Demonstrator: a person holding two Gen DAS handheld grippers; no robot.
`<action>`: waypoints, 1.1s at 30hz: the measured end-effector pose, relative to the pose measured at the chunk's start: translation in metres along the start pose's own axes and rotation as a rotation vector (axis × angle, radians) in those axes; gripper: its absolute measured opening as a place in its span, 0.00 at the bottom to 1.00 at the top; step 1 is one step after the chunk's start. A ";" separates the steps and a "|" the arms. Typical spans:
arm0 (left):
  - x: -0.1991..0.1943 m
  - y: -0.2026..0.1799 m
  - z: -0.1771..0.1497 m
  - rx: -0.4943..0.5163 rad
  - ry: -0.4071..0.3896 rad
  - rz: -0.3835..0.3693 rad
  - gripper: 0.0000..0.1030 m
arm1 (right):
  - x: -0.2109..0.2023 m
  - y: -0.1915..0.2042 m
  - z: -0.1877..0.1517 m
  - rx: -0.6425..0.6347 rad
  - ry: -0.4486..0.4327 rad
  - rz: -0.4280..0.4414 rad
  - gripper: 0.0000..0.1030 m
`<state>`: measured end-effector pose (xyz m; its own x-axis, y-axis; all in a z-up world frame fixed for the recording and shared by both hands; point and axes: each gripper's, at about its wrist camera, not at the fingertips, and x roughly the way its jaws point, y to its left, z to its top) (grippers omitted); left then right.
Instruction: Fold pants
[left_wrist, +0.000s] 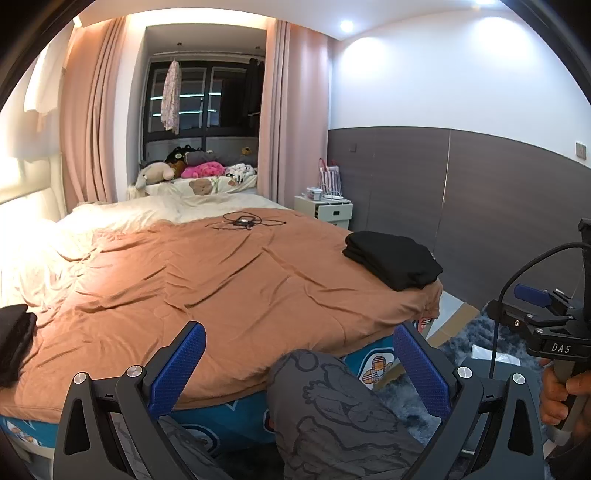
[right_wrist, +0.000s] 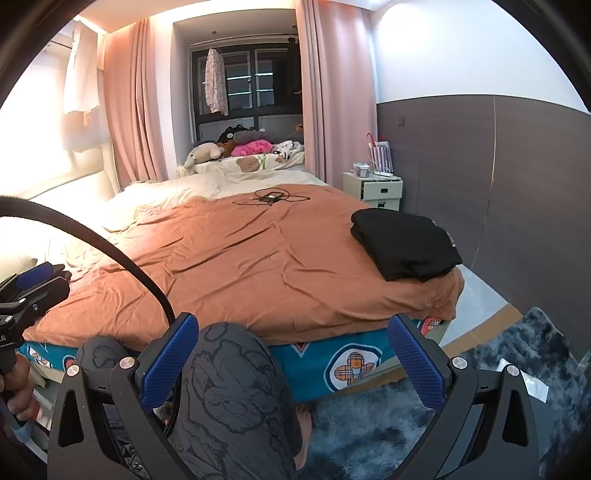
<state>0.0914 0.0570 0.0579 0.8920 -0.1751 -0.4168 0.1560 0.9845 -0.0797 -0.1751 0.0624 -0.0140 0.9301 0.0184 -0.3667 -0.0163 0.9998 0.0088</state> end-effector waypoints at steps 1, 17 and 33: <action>0.000 0.000 0.000 -0.002 0.001 0.000 1.00 | 0.000 0.000 0.000 -0.002 -0.001 -0.002 1.00; -0.001 -0.007 0.000 0.016 -0.002 -0.007 1.00 | -0.003 -0.006 0.001 -0.006 -0.006 -0.006 1.00; -0.001 -0.010 0.002 0.022 -0.001 -0.015 1.00 | -0.003 -0.008 0.001 -0.019 -0.014 -0.010 1.00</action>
<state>0.0895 0.0478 0.0609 0.8897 -0.1902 -0.4151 0.1790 0.9816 -0.0662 -0.1777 0.0541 -0.0120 0.9352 0.0083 -0.3541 -0.0136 0.9998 -0.0124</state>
